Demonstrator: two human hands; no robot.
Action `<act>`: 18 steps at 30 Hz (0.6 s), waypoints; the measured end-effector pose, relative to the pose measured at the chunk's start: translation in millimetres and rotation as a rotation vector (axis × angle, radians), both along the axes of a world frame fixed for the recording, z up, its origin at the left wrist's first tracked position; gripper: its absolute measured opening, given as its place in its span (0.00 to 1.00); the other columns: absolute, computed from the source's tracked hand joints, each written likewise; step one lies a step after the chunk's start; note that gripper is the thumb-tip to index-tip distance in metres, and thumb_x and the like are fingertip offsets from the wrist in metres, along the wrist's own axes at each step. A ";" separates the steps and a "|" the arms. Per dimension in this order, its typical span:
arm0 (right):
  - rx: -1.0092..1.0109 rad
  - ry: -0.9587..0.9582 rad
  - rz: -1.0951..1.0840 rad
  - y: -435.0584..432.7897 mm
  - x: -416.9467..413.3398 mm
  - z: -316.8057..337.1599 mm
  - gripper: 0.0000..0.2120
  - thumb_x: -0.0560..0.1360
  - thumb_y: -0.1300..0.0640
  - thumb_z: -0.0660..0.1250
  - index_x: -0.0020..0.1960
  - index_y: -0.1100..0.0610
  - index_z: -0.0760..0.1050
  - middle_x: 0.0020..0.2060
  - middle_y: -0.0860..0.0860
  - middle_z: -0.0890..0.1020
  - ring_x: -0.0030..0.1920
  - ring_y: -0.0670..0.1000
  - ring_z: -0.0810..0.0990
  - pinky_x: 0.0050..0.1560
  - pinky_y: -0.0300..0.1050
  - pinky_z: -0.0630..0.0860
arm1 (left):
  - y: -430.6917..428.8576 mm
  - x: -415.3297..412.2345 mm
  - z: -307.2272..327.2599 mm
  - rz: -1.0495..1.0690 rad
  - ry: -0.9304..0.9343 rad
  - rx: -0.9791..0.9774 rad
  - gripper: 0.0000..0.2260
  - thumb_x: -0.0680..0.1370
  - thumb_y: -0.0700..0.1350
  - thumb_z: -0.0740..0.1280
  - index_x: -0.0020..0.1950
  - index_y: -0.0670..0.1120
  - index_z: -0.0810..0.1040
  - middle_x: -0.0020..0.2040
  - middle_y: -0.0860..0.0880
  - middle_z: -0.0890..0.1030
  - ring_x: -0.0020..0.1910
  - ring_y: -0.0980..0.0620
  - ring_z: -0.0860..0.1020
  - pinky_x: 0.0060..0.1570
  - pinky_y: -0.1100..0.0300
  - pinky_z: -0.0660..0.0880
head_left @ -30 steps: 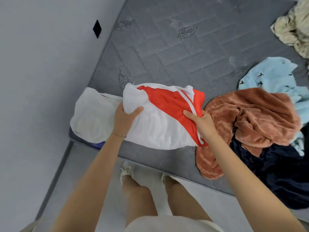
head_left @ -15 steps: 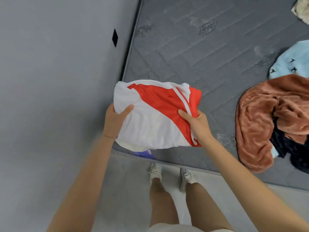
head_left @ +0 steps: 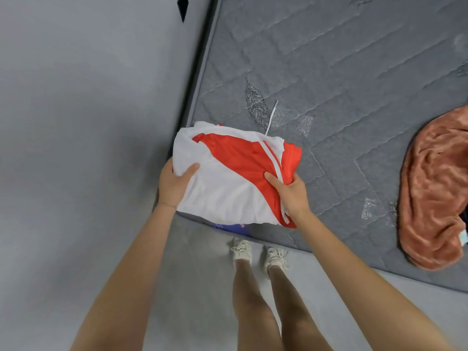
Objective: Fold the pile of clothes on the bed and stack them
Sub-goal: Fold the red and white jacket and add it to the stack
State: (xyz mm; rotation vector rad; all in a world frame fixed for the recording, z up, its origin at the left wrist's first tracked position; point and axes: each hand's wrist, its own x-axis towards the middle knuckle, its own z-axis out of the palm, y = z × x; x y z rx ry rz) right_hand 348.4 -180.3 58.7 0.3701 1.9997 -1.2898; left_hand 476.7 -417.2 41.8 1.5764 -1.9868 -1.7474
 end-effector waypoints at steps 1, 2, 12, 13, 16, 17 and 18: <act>0.047 0.016 0.033 -0.8 -0.3 -3.9 0.19 0.68 0.45 0.78 0.54 0.50 0.76 0.48 0.44 0.84 0.51 0.48 0.83 0.59 0.52 0.79 | 0.0 2.3 -7.6 0.009 0.003 -0.017 0.16 0.73 0.49 0.75 0.59 0.50 0.77 0.53 0.57 0.80 0.52 0.60 0.78 0.53 0.65 0.74; 0.099 0.039 0.070 -1.5 -0.4 -6.1 0.21 0.68 0.44 0.77 0.56 0.49 0.74 0.49 0.43 0.82 0.52 0.48 0.82 0.59 0.50 0.78 | 0.3 5.0 -13.5 0.011 0.005 -0.032 0.17 0.73 0.50 0.75 0.60 0.51 0.77 0.54 0.57 0.80 0.53 0.59 0.78 0.53 0.65 0.74; 0.463 0.194 0.379 12.6 4.3 19.5 0.48 0.69 0.34 0.71 0.78 0.55 0.54 0.73 0.56 0.64 0.73 0.59 0.63 0.72 0.60 0.61 | 8.0 12.4 0.1 -0.210 -0.305 -0.443 0.43 0.71 0.61 0.73 0.78 0.45 0.58 0.76 0.41 0.63 0.75 0.42 0.60 0.72 0.47 0.58; 0.492 0.238 0.420 15.8 5.5 29.6 0.47 0.71 0.34 0.69 0.79 0.53 0.52 0.74 0.55 0.62 0.74 0.59 0.61 0.72 0.60 0.60 | 11.7 12.3 11.4 -0.256 -0.325 -0.537 0.42 0.72 0.61 0.71 0.78 0.44 0.57 0.77 0.39 0.61 0.76 0.40 0.58 0.73 0.46 0.55; 0.536 0.340 0.536 27.9 10.3 62.0 0.41 0.74 0.36 0.66 0.79 0.50 0.54 0.76 0.54 0.60 0.75 0.58 0.58 0.72 0.61 0.59 | 30.4 6.4 50.7 -0.393 -0.257 -0.701 0.36 0.74 0.58 0.69 0.77 0.45 0.61 0.76 0.37 0.60 0.75 0.36 0.58 0.73 0.39 0.55; 0.547 0.365 0.569 32.7 12.6 73.6 0.40 0.74 0.36 0.66 0.79 0.50 0.54 0.76 0.55 0.59 0.76 0.58 0.56 0.72 0.61 0.58 | 38.6 3.5 63.2 -0.441 -0.241 -0.707 0.34 0.75 0.56 0.70 0.77 0.46 0.62 0.77 0.37 0.60 0.75 0.36 0.58 0.72 0.37 0.55; 0.560 0.398 0.603 37.4 14.5 86.0 0.39 0.75 0.37 0.66 0.79 0.49 0.54 0.77 0.55 0.59 0.77 0.58 0.55 0.73 0.60 0.57 | 47.1 0.2 75.3 -0.489 -0.229 -0.710 0.33 0.76 0.54 0.70 0.77 0.46 0.63 0.77 0.38 0.59 0.76 0.36 0.57 0.73 0.37 0.53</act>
